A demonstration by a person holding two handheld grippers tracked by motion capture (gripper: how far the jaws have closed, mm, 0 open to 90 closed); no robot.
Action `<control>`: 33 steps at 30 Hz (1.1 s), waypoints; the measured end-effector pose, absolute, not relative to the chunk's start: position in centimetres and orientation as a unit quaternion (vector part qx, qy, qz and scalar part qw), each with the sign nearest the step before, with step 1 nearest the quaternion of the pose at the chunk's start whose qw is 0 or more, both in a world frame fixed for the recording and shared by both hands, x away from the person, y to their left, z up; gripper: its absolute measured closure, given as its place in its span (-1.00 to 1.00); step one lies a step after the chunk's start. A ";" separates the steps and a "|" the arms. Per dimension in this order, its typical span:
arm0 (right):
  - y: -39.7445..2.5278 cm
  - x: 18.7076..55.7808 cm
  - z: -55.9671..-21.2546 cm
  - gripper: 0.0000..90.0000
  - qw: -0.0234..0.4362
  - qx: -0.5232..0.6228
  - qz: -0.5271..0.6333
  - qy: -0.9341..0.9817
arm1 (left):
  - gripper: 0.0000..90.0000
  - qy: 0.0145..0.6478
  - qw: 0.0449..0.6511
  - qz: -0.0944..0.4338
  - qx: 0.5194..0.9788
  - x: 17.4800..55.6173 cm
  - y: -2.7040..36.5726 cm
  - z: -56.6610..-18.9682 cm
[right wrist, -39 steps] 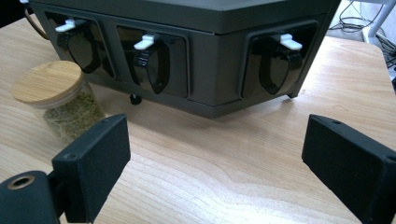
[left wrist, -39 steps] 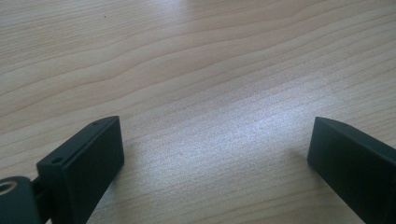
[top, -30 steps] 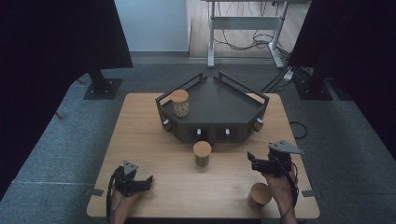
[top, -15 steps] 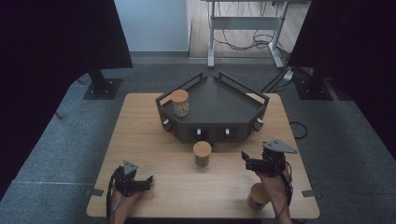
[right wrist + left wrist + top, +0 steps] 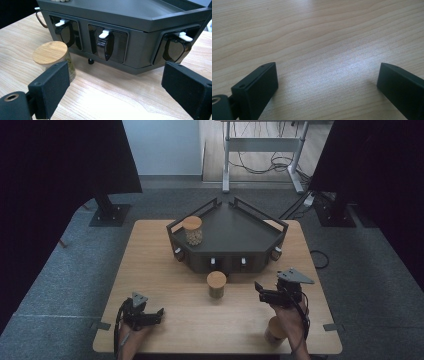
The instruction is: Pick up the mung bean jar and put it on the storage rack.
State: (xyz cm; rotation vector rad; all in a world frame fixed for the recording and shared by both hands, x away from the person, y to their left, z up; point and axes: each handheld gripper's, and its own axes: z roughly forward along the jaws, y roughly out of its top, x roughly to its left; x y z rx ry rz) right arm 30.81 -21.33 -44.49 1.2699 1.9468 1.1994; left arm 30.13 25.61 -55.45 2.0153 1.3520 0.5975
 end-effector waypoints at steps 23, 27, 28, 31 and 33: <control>-19.1 31.0 -44.9 -0.84 0.249 0.453 0.452 0.727 | -0.93 0.513 0.316 0.227 0.765 30.1 25.6 -55.5; -18.5 31.1 -44.9 -0.84 0.247 0.450 0.455 0.728 | -0.93 0.513 0.316 0.227 0.765 30.1 25.6 -55.4; -18.3 31.1 -44.9 -0.84 0.247 0.449 0.455 0.728 | -0.93 0.513 0.316 0.227 0.765 30.1 25.6 -55.5; -17.9 31.2 -44.8 -0.84 0.247 0.445 0.456 0.730 | -0.93 0.513 0.316 0.227 0.765 30.1 25.6 -55.5; -17.7 31.2 -44.8 -0.84 0.246 0.444 0.456 0.731 | -0.93 0.513 0.316 0.227 0.765 30.1 25.6 -55.5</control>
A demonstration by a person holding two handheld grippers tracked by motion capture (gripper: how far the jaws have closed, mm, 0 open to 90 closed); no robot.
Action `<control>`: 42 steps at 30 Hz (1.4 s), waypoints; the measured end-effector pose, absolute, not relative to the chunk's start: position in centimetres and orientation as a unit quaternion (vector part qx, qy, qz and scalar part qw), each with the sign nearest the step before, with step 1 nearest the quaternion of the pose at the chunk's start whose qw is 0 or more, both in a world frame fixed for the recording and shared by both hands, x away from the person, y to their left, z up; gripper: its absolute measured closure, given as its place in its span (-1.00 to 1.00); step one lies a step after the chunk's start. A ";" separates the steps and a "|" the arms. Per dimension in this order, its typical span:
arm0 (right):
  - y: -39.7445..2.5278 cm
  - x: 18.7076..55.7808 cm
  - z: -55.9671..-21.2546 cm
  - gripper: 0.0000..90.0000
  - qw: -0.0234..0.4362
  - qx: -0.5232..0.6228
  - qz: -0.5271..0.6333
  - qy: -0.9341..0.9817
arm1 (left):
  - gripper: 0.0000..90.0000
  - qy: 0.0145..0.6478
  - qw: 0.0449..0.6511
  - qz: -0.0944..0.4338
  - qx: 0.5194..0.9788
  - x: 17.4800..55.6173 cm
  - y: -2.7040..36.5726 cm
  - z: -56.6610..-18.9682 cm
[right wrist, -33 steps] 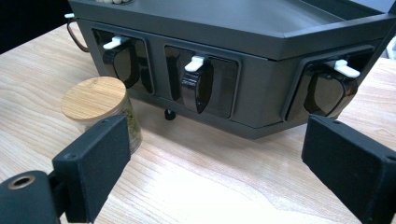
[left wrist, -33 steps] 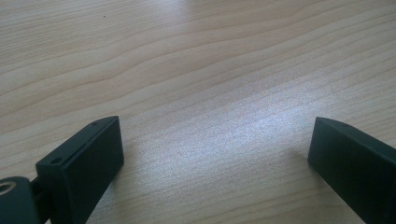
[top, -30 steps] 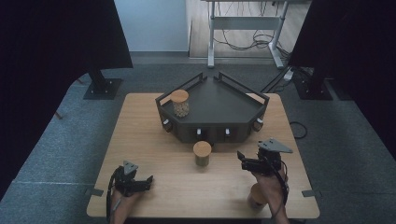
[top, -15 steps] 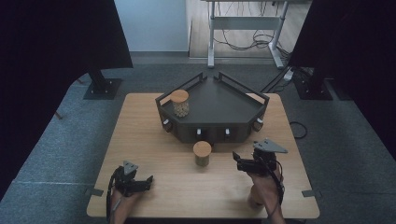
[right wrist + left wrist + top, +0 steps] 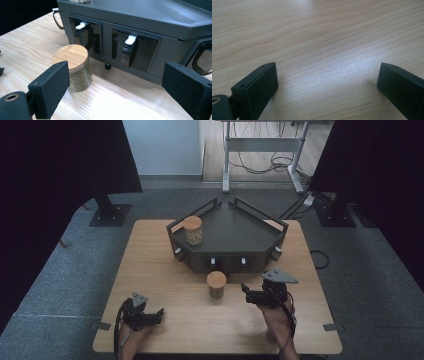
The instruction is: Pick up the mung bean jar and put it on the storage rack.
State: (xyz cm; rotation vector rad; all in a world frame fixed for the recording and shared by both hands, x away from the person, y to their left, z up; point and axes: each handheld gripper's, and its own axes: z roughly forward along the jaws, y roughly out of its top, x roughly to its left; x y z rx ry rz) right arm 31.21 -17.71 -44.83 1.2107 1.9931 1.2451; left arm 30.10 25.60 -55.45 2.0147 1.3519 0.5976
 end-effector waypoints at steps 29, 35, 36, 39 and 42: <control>-14.6 31.6 -44.8 -0.83 0.243 0.420 0.466 0.740 | -0.93 0.513 0.316 0.227 0.765 30.1 25.6 -55.5; -13.9 31.7 -45.1 -0.83 0.244 0.416 0.463 0.744 | -0.93 0.513 0.316 0.227 0.765 30.1 25.6 -55.5; -13.8 31.7 -45.1 -0.83 0.243 0.417 0.463 0.744 | -0.93 0.513 0.316 0.227 0.765 30.1 25.6 -55.5; -13.7 31.8 -45.2 -0.83 0.243 0.417 0.465 0.742 | -0.93 0.513 0.316 0.227 0.765 30.1 25.6 -55.5; -13.5 31.8 -45.2 -0.83 0.244 0.416 0.466 0.742 | -0.93 0.514 0.316 0.227 0.765 30.1 25.6 -55.5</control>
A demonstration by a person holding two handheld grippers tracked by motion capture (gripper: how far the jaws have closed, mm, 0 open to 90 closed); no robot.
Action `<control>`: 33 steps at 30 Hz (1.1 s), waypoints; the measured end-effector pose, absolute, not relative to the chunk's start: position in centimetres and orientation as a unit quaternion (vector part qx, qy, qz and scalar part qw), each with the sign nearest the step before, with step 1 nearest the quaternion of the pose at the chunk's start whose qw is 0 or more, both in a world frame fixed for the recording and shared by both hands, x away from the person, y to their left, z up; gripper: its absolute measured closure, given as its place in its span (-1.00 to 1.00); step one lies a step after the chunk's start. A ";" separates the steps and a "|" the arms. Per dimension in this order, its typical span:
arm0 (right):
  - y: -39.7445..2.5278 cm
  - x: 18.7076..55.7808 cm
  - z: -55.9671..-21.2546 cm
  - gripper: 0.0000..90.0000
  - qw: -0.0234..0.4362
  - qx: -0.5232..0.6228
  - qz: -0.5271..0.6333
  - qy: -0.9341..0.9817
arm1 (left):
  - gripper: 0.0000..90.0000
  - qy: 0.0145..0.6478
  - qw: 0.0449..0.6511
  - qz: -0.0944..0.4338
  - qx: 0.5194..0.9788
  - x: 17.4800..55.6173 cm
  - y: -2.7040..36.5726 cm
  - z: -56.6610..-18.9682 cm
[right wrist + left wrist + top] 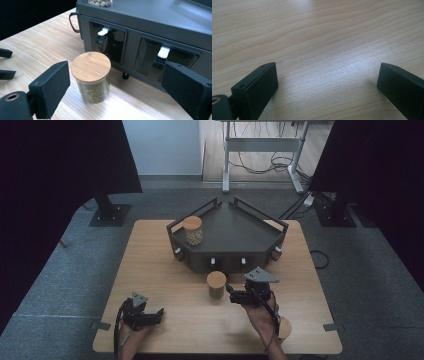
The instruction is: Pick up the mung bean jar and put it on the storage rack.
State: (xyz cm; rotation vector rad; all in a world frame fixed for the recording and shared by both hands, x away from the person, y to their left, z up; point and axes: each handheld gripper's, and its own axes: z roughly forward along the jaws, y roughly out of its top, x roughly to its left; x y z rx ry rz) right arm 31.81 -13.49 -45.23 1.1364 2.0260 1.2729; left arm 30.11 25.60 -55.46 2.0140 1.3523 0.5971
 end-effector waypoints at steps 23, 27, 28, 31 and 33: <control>-12.0 32.1 -46.4 -0.83 0.243 0.403 0.467 0.749 | -0.93 0.513 0.316 0.227 0.765 30.1 25.6 -55.5; -11.8 32.2 -46.7 -0.83 0.240 0.403 0.467 0.750 | -0.93 0.513 0.316 0.227 0.765 30.1 25.6 -55.5; -11.7 32.3 -46.8 -0.83 0.239 0.403 0.467 0.750 | -0.93 0.513 0.316 0.227 0.765 30.1 25.6 -55.5; -11.6 32.4 -46.9 -0.83 0.238 0.402 0.469 0.750 | -0.93 0.513 0.316 0.227 0.765 30.1 25.6 -55.5; -11.4 32.4 -46.9 -0.83 0.238 0.401 0.470 0.749 | -0.93 0.513 0.316 0.227 0.765 30.1 25.6 -55.5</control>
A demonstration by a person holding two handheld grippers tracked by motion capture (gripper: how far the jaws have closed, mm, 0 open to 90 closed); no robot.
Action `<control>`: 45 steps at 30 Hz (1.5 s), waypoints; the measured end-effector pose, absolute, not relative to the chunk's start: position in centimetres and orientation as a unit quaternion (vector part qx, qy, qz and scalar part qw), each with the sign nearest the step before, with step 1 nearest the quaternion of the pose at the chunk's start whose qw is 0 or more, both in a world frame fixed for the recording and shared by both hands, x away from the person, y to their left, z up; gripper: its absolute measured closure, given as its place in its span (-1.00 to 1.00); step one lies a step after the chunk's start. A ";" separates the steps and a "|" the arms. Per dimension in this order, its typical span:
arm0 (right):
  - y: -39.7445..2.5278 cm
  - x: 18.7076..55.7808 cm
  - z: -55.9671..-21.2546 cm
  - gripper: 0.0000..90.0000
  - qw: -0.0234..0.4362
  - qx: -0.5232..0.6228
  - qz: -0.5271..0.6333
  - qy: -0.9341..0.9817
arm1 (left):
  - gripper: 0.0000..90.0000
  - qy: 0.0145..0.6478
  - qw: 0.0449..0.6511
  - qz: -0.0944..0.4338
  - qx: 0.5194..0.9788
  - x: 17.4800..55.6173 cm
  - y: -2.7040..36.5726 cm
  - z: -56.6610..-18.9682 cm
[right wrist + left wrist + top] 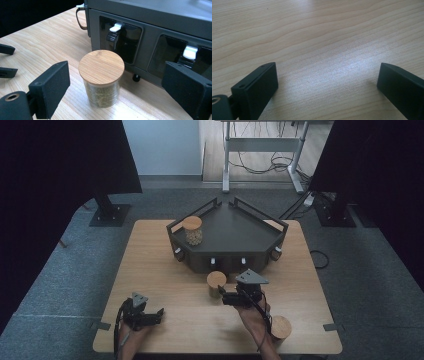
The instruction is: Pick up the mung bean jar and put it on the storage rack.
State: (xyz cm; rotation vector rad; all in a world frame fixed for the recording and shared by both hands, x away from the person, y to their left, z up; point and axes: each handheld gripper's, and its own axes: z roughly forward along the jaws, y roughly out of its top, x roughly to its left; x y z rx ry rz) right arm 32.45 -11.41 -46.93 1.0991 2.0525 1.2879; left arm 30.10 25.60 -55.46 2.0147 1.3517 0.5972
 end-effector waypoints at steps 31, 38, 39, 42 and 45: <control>-9.4 33.4 -48.7 -0.83 0.242 0.388 0.465 0.758 | -0.93 0.513 0.316 0.226 0.765 30.1 25.6 -55.5; -9.3 33.7 -49.2 -0.83 0.243 0.390 0.463 0.758 | -0.94 0.513 0.316 0.226 0.765 30.1 25.6 -55.5; -9.3 33.7 -49.2 -0.83 0.243 0.390 0.464 0.758 | -0.94 0.513 0.316 0.227 0.765 30.1 25.6 -55.5; -9.2 33.8 -49.4 -0.83 0.242 0.389 0.464 0.758 | -0.94 0.513 0.316 0.226 0.765 30.1 25.6 -55.5; -9.0 33.9 -49.7 -0.83 0.240 0.389 0.462 0.760 | -0.94 0.513 0.316 0.226 0.765 30.1 25.6 -55.5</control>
